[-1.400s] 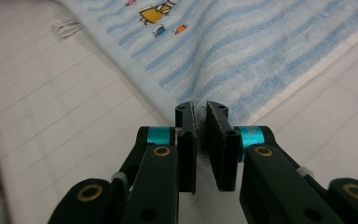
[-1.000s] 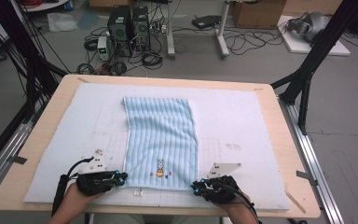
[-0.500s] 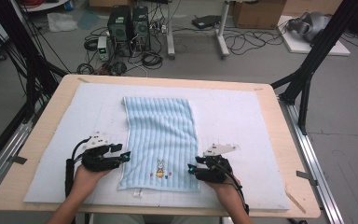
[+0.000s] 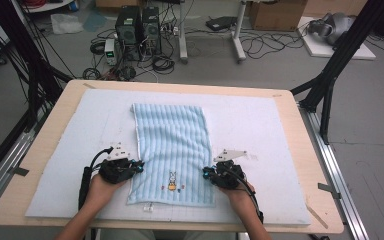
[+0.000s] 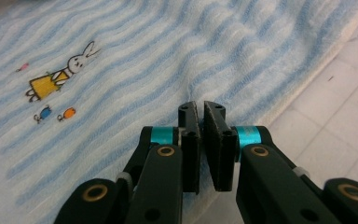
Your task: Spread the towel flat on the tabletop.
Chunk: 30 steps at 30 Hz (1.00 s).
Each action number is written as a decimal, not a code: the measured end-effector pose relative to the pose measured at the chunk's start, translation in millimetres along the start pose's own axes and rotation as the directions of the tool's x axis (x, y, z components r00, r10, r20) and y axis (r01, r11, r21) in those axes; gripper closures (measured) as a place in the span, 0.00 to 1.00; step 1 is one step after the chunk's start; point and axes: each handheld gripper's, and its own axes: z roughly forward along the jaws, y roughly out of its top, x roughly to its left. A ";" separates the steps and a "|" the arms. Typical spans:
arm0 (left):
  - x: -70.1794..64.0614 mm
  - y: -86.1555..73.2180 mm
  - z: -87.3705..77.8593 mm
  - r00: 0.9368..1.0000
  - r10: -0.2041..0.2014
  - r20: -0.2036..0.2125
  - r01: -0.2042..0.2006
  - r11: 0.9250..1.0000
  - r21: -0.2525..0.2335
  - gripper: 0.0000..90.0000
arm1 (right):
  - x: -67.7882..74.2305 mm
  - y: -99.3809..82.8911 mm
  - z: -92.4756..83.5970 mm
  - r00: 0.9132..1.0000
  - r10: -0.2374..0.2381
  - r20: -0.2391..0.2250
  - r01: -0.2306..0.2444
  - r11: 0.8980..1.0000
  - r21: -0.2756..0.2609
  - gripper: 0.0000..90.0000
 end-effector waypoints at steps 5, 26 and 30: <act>-3.8 -9.6 -14.3 0.998 0.011 0.063 -0.012 1.000 0.019 0.95 | 4.9 -8.2 -8.9 0.995 -0.011 -0.097 0.014 1.000 0.024 0.95; -10.5 -20.5 -45.4 0.997 -0.020 0.079 0.025 0.998 -0.065 0.57 | 17.4 -16.8 -31.0 0.984 -0.022 -0.179 0.009 0.997 -0.075 0.71; -0.3 -9.8 -49.5 0.998 -0.063 0.030 0.066 0.988 -0.142 0.54 | 8.2 -6.5 -24.3 0.995 0.014 -0.095 -0.026 0.992 -0.123 0.63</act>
